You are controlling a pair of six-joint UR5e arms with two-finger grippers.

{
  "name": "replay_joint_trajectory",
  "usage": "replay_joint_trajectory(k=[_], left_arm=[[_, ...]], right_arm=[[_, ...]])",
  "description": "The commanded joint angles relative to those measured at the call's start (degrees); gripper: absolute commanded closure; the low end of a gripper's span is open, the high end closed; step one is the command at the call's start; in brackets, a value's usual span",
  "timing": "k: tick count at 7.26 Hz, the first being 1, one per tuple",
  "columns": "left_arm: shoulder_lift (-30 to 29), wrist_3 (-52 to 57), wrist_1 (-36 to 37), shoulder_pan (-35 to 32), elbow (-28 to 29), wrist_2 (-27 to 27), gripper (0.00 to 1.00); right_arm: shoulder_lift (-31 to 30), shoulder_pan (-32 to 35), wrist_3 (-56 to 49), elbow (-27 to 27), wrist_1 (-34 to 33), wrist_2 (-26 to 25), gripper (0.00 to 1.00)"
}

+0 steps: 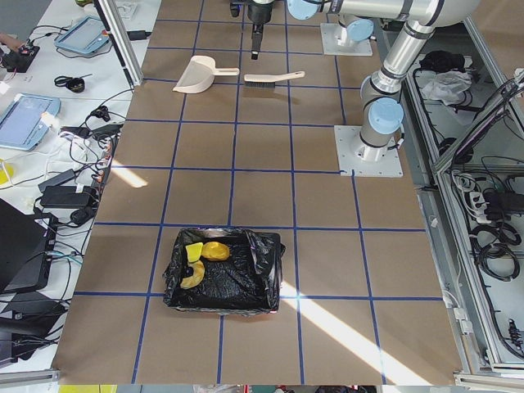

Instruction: Sweep and dump trash in nearest bin

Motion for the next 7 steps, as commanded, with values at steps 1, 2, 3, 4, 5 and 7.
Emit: replay_joint_trajectory(k=[1,2,3,4,5,7], left_arm=[[1.15,2.16,-5.01,2.05,1.05,-0.64,0.00],[0.97,2.16,-4.95,2.93,1.49,-0.64,0.00],[0.80,2.25,-5.04,3.72,1.49,-0.64,0.00],[0.80,2.07,-5.04,3.73,1.40,-0.98,0.00],[0.80,2.16,-5.04,3.73,1.40,-0.64,0.00],[0.71,2.07,-5.04,3.64,1.23,-0.72,0.00]], right_arm=[[0.06,0.00,0.00,0.00,0.00,0.00,0.00],[0.06,0.00,0.00,0.00,0.00,0.00,0.00],[-0.03,0.00,0.00,0.00,0.00,-0.17,0.00],[-0.03,0.00,0.00,0.00,0.00,-0.18,0.00],[-0.03,0.00,0.00,0.00,0.09,-0.18,0.00],[-0.12,0.00,0.00,0.00,0.26,-0.18,0.00]])
